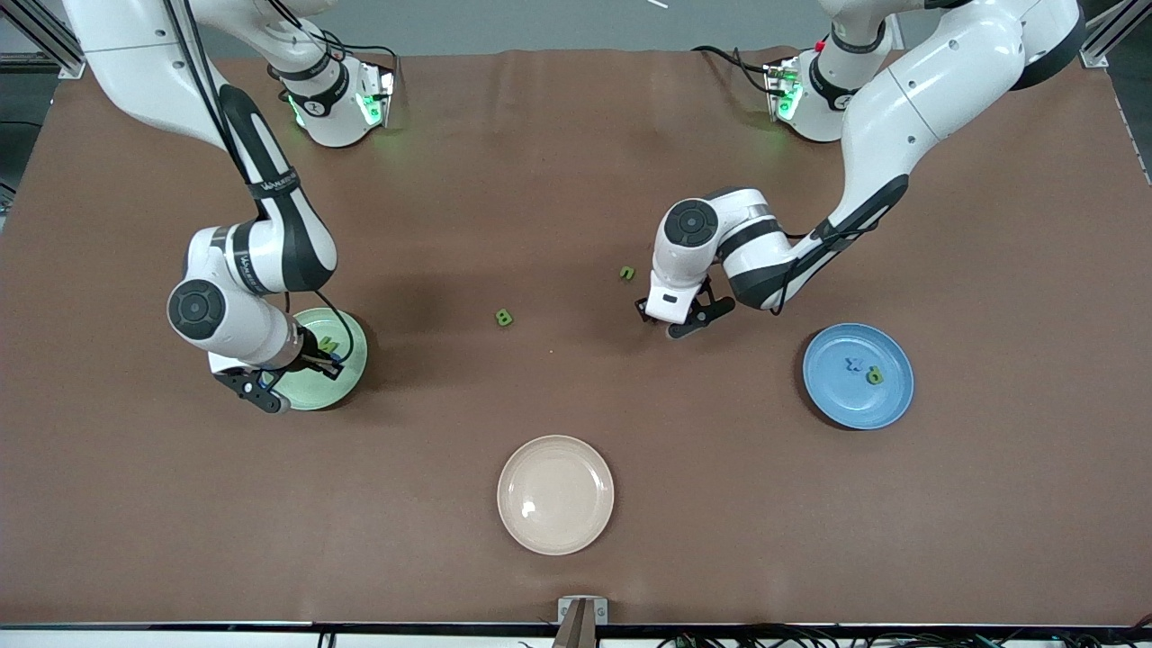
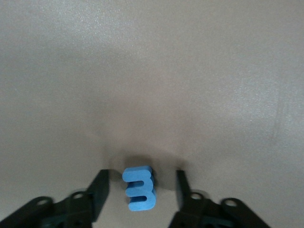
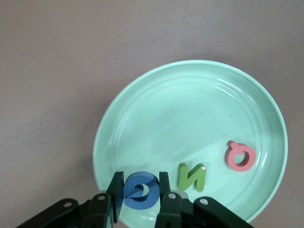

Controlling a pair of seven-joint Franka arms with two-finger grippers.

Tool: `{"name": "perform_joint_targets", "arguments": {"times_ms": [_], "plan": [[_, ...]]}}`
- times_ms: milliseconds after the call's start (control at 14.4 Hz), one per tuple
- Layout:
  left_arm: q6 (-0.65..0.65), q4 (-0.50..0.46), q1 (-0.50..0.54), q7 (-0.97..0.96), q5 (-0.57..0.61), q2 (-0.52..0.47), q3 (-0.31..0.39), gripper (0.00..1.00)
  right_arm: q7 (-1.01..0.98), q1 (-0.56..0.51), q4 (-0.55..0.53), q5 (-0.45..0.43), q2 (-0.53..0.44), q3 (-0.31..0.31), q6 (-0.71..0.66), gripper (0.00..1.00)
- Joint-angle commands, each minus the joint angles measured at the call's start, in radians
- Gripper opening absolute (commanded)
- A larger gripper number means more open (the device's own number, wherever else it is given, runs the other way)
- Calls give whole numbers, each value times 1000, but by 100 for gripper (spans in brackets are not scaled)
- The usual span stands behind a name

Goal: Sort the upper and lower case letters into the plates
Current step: 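Place the G in the green plate while the left gripper grasps m, then place the blue m in the blue plate while the right gripper grasps B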

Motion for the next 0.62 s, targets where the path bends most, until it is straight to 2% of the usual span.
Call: {"name": "perform_joint_targets", "arguments": {"times_ms": [0,208,416,486,555], "plan": [[5,11,-4,-17,12,8,0,49,-13,-8,-98,9,-38,18,80,0],[7,14,-4,-17,12,23,0,45,-11,-6,-108,9,-33,19,91,1],[5,24,-14,-25,12,40,0,45,-11,-2,-109,10,-33,19,91,2],[7,24,-17,-25,12,40,0,40,-10,-2,-111,10,-33,19,91,2],[7,24,-17,-25,12,40,0,31,-10,0,-115,10,-33,19,91,3]]}}
